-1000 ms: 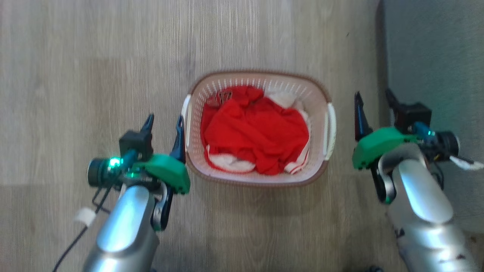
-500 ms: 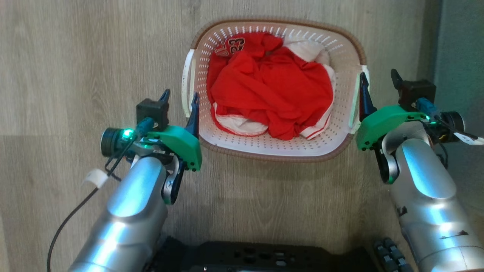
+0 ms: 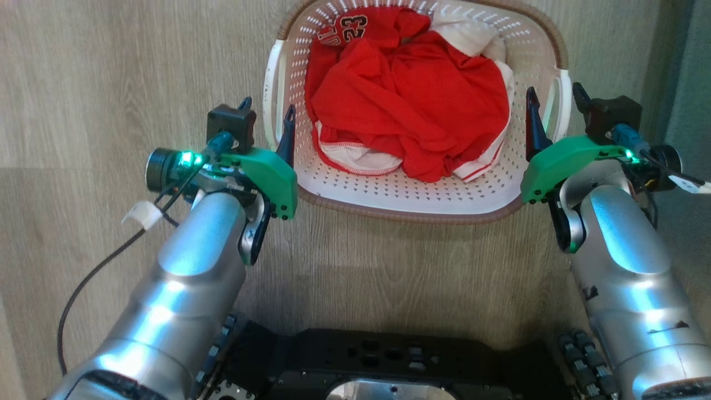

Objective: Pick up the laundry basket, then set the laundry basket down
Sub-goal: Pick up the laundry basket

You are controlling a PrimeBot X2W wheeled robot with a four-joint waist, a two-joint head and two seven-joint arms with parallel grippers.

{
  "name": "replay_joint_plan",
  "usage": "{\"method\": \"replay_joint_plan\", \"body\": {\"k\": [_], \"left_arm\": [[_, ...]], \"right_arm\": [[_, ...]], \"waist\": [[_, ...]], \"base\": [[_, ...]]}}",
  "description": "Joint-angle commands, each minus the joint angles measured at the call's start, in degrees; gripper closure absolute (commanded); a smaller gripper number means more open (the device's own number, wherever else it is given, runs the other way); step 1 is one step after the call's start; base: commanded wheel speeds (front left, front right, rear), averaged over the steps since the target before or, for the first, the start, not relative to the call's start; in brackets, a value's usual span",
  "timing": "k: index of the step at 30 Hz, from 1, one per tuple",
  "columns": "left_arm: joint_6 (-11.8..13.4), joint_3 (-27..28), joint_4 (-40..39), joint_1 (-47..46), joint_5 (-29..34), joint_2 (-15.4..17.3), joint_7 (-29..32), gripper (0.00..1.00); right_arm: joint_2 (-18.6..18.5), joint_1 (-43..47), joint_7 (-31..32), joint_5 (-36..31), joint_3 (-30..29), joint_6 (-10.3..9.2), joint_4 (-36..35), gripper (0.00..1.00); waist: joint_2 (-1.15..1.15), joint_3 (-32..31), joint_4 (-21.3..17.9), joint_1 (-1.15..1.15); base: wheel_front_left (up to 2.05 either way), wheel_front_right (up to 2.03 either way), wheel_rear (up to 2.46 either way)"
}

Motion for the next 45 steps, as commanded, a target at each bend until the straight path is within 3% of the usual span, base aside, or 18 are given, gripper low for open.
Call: {"method": "replay_joint_plan", "body": {"k": [1, 19, 23, 25, 26, 27, 28, 29, 31, 45], "left_arm": [[0.0, 0.3, 0.8, -0.4, -0.2, 1.1, -0.4, 0.0], [0.1, -3.7, 5.0, -6.8, -1.5, 1.1, -0.4, 0.0], [0.2, -4.2, 5.5, -7.4, -1.8, 1.1, -0.4, 0.0], [0.1, -4.5, 5.9, -7.7, -2.0, 1.1, -0.4, 0.0], [0.1, -4.7, 6.0, -7.7, -2.1, 1.1, -0.4, 0.04], [0.0, -4.9, 6.3, -7.8, -2.3, 1.1, -0.4, 0.37], [-0.1, -5.2, 6.6, -7.8, -2.5, 1.1, -0.4, 0.61], [-0.1, -5.5, 6.9, -7.8, -2.7, 1.1, -0.4, 1.0], [-0.1, -6.1, 7.1, -7.7, -3.1, 1.1, -0.4, 1.0], [0.4, -8.7, 8.2, -6.1, -6.1, 1.1, -0.4, 1.0]], "right_arm": [[0.7, 1.5, -0.7, 0.4, 1.4, -0.09, -0.3, 0.0], [0.7, -0.3, -0.7, 1.3, 2.2, -0.09, 0.9, 0.0], [0.7, -0.5, -0.7, 1.6, 2.5, -0.09, 1.0, 0.22], [0.7, -0.7, -0.7, 1.8, 2.7, -0.09, 1.0, 0.53], [0.7, -0.7, -0.7, 1.9, 2.8, -0.09, 1.1, 0.58], [0.7, -0.8, -0.7, 2.0, 2.9, -0.09, 1.2, 0.64], [0.7, -0.9, -0.7, 2.2, 3.1, -0.09, 1.4, 0.7], [0.7, -1.0, -0.7, 2.3, 3.2, -0.09, 1.6, 0.76], [0.7, -1.3, -0.7, 2.6, 3.4, -0.09, 1.9, 1.0], [0.7, -1.9, -0.7, 5.2, 5.5, -0.09, 6.1, 1.0]], "waist": [[0.0, 1.3, 0.1, 0.0], [0.0, 5.8, -0.3, 0.0], [0.0, 6.2, -0.5, 0.0], [0.0, 6.4, -0.6, 0.0], [0.0, 6.4, -0.6, 0.0], [0.0, 6.4, -0.6, 0.0], [0.0, 6.4, -0.6, 0.0], [0.0, 6.4, -0.6, 0.0], [0.0, 6.4, -0.6, 0.0], [0.0, 2.9, -0.6, 0.0]], "base": [[0.0, 0.0, 0.0], [0.0, 0.0, 0.0], [0.0, 0.0, 0.0], [0.0, 0.0, 0.0], [0.0, 0.0, 0.0], [0.0, 0.0, 0.0], [0.0, 0.0, 0.0], [0.0, 0.0, 0.0], [0.0, 0.0, 0.0], [0.0, 0.0, 0.0]]}}
